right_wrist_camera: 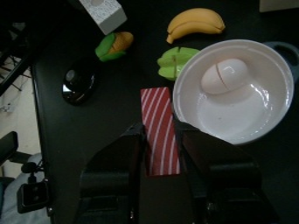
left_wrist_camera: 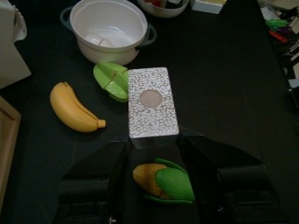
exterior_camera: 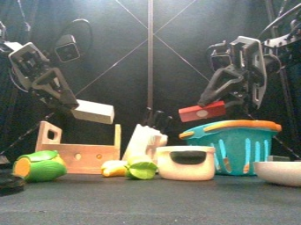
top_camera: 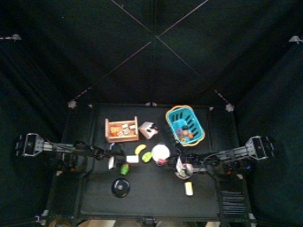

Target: Drop salmon below pot

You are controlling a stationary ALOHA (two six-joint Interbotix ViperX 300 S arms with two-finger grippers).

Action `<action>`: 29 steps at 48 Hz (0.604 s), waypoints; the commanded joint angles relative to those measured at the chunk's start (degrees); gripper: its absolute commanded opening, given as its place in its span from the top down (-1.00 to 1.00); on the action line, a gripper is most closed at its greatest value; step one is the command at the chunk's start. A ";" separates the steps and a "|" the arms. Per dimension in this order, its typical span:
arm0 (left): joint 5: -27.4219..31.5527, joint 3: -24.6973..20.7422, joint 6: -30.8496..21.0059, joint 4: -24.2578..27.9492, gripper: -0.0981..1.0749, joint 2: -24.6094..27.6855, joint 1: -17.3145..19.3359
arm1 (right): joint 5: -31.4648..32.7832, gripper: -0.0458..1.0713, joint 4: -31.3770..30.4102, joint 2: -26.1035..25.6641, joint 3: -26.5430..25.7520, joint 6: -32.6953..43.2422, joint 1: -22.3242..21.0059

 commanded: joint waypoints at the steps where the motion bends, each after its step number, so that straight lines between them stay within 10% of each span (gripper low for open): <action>1: -0.18 -0.62 0.00 -0.09 -0.09 -0.09 0.44 | 0.09 -0.14 -0.09 -2.20 0.00 -0.09 -1.14; 29: -0.18 -0.18 -0.09 -0.18 -0.09 -0.09 0.44 | 2.37 -0.16 5.71 -7.29 -0.97 -0.09 -4.83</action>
